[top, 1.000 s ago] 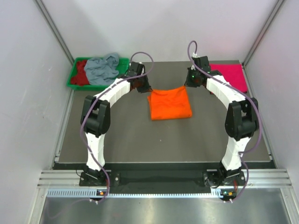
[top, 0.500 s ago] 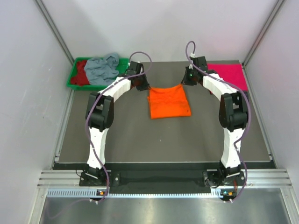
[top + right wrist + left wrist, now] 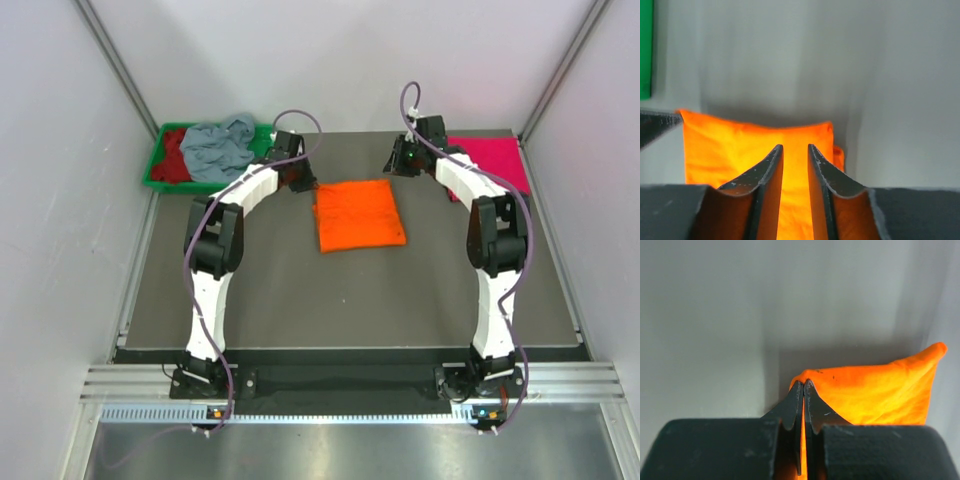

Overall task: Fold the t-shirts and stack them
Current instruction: Fold the tshirt

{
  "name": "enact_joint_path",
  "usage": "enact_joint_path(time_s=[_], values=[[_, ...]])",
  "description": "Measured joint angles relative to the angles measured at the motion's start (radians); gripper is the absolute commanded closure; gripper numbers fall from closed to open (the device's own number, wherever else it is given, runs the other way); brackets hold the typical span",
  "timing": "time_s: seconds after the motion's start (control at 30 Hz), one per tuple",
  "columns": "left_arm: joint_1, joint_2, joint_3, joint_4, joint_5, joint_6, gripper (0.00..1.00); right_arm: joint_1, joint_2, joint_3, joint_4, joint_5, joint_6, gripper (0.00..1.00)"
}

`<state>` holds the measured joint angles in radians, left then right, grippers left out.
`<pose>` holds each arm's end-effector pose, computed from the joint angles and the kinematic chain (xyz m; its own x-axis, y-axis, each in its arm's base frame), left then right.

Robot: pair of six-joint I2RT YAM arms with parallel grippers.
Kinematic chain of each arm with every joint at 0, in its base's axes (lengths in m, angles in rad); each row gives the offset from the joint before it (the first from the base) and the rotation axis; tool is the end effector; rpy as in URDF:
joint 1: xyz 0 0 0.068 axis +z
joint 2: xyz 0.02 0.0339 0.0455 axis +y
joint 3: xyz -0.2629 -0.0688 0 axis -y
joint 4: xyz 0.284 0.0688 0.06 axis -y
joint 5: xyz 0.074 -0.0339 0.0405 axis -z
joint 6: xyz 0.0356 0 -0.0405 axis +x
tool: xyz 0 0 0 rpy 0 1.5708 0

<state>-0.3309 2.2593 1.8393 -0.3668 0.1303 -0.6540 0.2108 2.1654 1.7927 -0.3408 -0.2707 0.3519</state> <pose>0.5168 -0.1824 0.1781 -0.7803 -0.3698 -0.5044 -0.0829 0.8605 -0.5026 0.5217 0.1214 0.2129 -0.7384 0.1816 -0.6494 -0.1543 0.8920 0.4249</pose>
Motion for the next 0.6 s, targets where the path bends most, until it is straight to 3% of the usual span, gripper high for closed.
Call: enact_joint_path(time_s=[0.43,0.6], values=[[0.020,0.010,0.036,-0.027,0.021,-0.003,1.00,-0.003,-0.216,-0.379,-0.020,-0.083,-0.043,0.70],[0.022,0.003,0.039,-0.061,0.001,-0.001,1.00,-0.003,-0.230,-0.450,-0.003,-0.100,-0.047,0.69]])
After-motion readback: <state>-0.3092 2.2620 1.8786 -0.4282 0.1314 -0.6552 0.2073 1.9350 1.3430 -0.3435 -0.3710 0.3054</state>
